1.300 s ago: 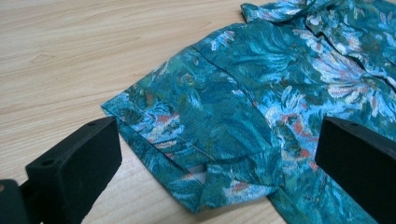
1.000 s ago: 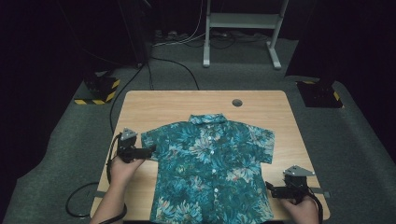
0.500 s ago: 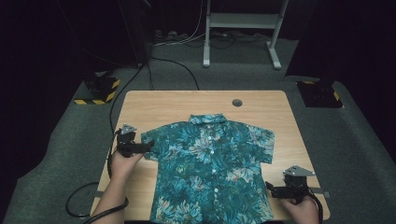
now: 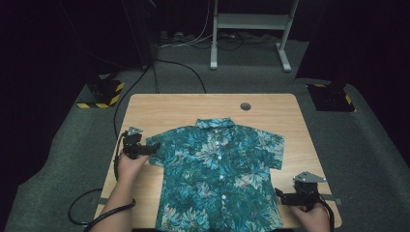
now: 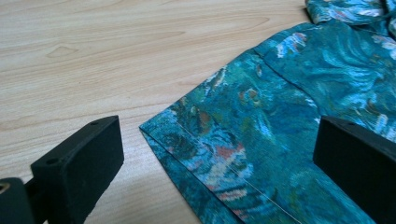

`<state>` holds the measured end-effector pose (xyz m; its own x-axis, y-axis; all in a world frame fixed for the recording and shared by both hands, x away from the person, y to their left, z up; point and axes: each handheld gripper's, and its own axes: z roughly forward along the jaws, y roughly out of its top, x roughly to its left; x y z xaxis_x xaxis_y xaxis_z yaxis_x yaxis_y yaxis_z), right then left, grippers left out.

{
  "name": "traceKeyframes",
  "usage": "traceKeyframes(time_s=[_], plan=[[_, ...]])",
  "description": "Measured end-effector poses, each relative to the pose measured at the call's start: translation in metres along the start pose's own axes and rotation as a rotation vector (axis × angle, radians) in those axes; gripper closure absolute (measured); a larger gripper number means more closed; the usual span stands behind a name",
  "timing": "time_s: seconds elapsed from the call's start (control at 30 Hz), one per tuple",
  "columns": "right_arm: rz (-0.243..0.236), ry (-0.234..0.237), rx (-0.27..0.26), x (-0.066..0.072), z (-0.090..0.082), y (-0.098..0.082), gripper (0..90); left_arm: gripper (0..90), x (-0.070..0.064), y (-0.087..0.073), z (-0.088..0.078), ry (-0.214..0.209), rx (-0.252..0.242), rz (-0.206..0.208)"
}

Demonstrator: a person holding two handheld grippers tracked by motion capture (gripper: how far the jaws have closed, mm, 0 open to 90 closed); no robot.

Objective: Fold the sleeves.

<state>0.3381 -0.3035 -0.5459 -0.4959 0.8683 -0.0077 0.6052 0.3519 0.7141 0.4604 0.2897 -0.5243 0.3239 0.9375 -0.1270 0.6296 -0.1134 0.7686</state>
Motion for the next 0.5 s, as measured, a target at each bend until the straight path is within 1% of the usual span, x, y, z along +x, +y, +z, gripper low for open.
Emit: traceKeyframes(time_s=[0.23, 0.5], plan=[[0.000, 0.000, 0.000, 0.000, 0.000, 0.000, 0.0, 5.1, 0.007, 0.001, 0.008, 0.006, 0.013, -0.015], [0.000, 0.000, 0.000, 0.000, 0.000, 0.000, 0.0, 7.3, 0.013, 0.002, 0.016, 0.013, 0.027, -0.016]])
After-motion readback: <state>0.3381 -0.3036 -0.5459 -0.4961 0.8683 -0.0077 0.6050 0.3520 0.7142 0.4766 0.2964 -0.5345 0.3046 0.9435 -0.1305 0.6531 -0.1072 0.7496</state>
